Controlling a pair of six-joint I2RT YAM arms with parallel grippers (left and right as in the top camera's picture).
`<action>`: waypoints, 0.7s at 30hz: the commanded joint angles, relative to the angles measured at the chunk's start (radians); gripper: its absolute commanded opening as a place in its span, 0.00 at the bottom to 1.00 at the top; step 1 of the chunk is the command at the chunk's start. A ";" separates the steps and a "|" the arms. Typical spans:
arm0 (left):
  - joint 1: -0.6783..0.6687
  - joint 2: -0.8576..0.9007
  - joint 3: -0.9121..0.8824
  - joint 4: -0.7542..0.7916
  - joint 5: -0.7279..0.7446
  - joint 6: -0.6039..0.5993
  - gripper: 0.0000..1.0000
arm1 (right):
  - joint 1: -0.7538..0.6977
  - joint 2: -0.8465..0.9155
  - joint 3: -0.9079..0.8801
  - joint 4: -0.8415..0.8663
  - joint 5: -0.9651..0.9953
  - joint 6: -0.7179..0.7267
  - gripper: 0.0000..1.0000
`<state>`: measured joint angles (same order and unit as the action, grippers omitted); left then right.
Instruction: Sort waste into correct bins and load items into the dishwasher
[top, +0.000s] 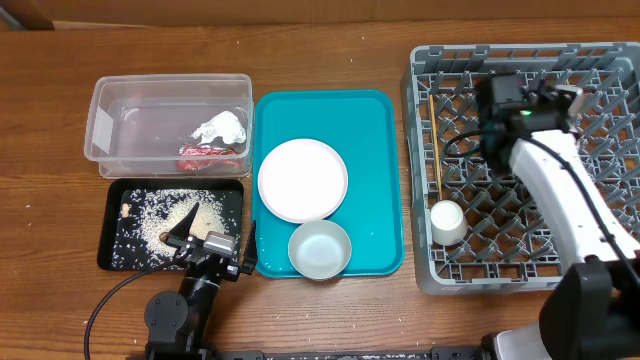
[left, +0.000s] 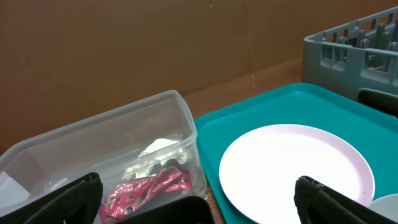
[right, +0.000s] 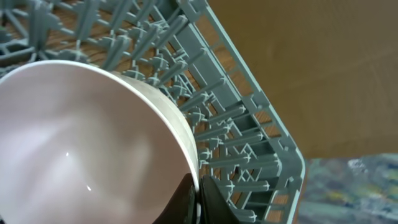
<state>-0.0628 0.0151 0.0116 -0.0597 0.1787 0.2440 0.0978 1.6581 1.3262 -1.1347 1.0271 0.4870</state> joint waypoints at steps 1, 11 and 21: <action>0.012 -0.011 -0.007 0.002 -0.003 0.015 1.00 | 0.025 0.044 -0.012 0.006 0.098 0.015 0.04; 0.012 -0.011 -0.007 0.002 -0.003 0.015 1.00 | 0.032 0.078 -0.013 -0.001 0.107 0.014 0.04; 0.012 -0.011 -0.007 0.002 -0.003 0.015 1.00 | 0.033 0.077 0.006 -0.042 0.213 0.012 0.04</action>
<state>-0.0628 0.0151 0.0116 -0.0597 0.1787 0.2440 0.1322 1.7279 1.3205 -1.1759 1.1889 0.4927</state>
